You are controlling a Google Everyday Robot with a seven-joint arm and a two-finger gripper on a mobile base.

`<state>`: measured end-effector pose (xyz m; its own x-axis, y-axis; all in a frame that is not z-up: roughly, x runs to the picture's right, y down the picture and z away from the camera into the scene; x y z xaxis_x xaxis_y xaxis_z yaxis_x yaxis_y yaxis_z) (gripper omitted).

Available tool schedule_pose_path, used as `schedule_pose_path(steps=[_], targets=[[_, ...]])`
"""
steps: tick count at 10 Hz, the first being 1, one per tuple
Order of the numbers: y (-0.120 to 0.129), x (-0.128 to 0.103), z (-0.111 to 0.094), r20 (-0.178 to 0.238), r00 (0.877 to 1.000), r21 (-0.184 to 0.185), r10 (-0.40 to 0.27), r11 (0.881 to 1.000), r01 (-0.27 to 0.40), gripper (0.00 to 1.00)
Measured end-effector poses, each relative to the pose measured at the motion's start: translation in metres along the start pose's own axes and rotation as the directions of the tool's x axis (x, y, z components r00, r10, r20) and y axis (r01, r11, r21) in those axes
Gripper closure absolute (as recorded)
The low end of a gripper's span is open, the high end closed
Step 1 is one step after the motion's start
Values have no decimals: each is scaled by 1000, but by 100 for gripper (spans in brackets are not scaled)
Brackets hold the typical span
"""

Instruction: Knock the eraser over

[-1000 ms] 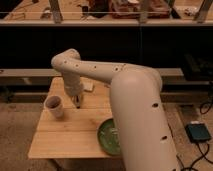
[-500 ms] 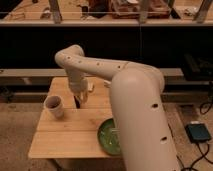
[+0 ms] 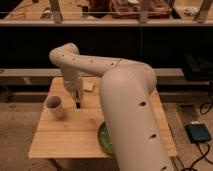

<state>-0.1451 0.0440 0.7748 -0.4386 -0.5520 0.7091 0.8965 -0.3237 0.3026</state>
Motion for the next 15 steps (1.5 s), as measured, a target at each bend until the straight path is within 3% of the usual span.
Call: schedule_pose_path(steps=[2, 3, 5, 6, 8, 9, 10, 12, 15], targets=[[12, -2, -1, -48, 999, 8, 6, 1000, -5, 85], [23, -5, 0, -91, 996, 30, -1, 1000, 4, 85], [66, -15, 5, -188, 982, 71, -1, 997, 14, 85], [73, -16, 8, -214, 977, 89, -4, 996, 23, 85], [84, -12, 18, -306, 952, 145, -5, 988, 51, 85], [88, -8, 25, -332, 943, 166, -2, 984, 61, 85], [88, 9, 41, -364, 931, 189, -10, 978, 85, 85], [89, 36, 62, -387, 922, 201, -21, 974, 107, 85], [86, 106, 100, -421, 905, 211, -60, 964, 162, 85]])
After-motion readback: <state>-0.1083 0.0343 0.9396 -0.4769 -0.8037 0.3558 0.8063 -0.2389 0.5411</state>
